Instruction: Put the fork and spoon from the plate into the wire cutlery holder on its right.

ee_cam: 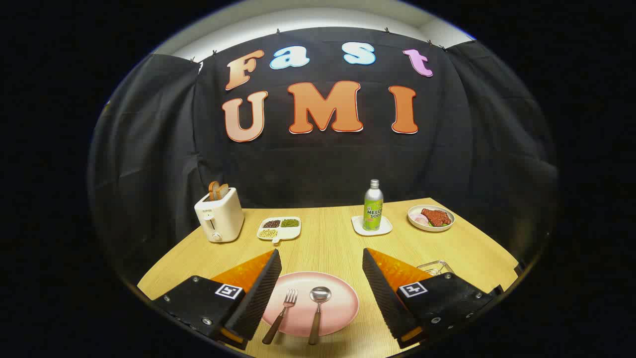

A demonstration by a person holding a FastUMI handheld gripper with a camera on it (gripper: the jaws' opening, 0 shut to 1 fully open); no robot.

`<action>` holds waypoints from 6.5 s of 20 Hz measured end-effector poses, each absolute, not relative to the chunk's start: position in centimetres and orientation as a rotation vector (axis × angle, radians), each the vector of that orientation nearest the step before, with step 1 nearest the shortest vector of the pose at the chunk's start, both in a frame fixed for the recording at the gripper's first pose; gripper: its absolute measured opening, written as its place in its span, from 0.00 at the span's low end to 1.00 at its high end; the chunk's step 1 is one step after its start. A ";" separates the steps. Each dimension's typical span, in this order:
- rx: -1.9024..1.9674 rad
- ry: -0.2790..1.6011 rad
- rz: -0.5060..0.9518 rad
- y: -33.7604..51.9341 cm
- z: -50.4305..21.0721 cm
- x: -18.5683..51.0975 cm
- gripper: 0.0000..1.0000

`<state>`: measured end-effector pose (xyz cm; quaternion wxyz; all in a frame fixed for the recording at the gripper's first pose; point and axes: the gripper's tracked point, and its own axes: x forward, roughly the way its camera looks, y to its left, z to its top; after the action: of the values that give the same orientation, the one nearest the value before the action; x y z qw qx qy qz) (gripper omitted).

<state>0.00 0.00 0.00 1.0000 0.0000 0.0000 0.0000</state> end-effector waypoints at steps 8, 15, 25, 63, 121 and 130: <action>-0.002 0.012 0.004 0.0 -0.7 -0.3 0.98; -0.008 0.027 -0.002 -0.1 -1.9 -0.5 0.98; -0.041 0.083 0.006 0.4 -4.8 -0.6 0.98; -0.055 0.531 0.001 0.3 -17.2 2.3 0.08; -0.091 1.062 0.030 -18.4 -6.7 -0.4 0.14; 0.043 0.827 0.127 -12.4 -3.7 -0.1 0.64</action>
<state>-0.13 -12.36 -3.74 0.9135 0.0207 0.4015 0.0617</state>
